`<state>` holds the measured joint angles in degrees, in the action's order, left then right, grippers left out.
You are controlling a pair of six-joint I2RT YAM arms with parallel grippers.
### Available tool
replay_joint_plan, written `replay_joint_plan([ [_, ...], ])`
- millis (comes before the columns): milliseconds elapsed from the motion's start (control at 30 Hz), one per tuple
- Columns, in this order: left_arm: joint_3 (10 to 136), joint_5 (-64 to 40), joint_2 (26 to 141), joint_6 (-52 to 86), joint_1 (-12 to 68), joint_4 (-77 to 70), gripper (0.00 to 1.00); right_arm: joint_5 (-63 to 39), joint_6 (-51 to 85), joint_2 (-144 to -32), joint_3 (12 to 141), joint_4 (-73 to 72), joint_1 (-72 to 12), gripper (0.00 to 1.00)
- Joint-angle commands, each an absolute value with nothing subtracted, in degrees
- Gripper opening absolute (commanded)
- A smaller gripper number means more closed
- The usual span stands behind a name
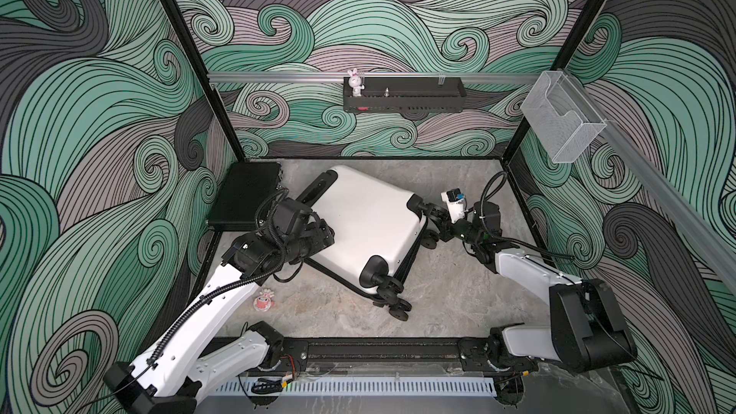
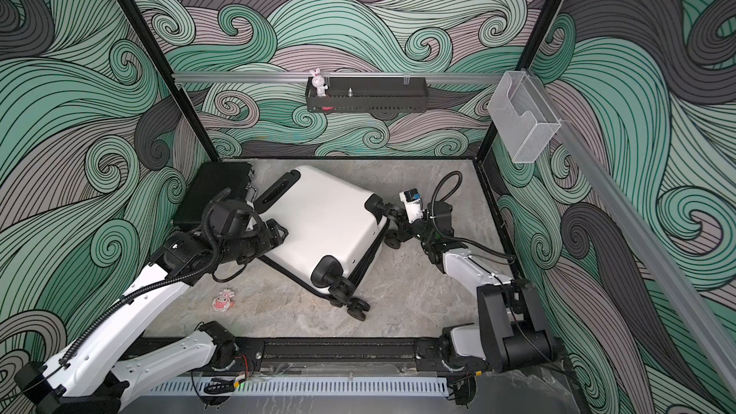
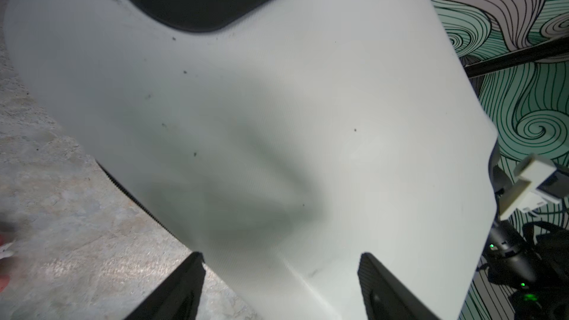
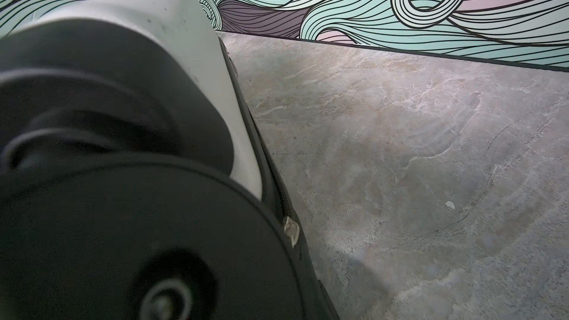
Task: Open the suitcase zippers
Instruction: Adjust the suitcase at the center of the board, then unzip the zipper on the suitcase.
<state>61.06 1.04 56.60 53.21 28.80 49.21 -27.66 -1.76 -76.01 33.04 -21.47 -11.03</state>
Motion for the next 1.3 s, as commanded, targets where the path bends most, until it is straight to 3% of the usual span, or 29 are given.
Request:
replay_joint_plan([
  [0, 60.69, -4.08, 59.92, 52.04, 25.20, 43.96, 0.82, -25.54, -3.42, -71.53, 32.52, -22.70, -12.73, 0.00],
  [467, 76.73, -13.43, 83.77, 35.82, 15.10, 41.15, 0.81, -18.90, -2.65, -57.21, 25.54, -14.50, -24.61, 0.00],
  [667, 90.11, -11.88, 86.95, 27.56, 15.03, 60.25, 0.79, -16.57, -2.55, -55.03, 24.35, -14.00, -26.59, 0.00],
  [800, 87.81, -6.68, 76.75, 28.92, 20.17, 68.35, 0.79, -15.66, -3.14, -55.35, 24.39, -14.33, -27.44, 0.00],
  [967, 79.43, 0.85, 66.43, 41.02, 33.33, 74.19, 0.79, -14.90, -4.26, -55.61, 24.52, -13.90, -28.65, 0.00],
  [1067, 75.97, 4.48, 65.86, 47.10, 40.15, 75.88, 0.79, -14.60, -4.82, -55.24, 24.44, -13.21, -28.91, 0.00],
  [1267, 75.17, 4.77, 70.25, 50.60, 44.62, 75.42, 0.81, -14.37, -5.94, -54.32, 24.19, -12.14, -28.96, 0.00],
])
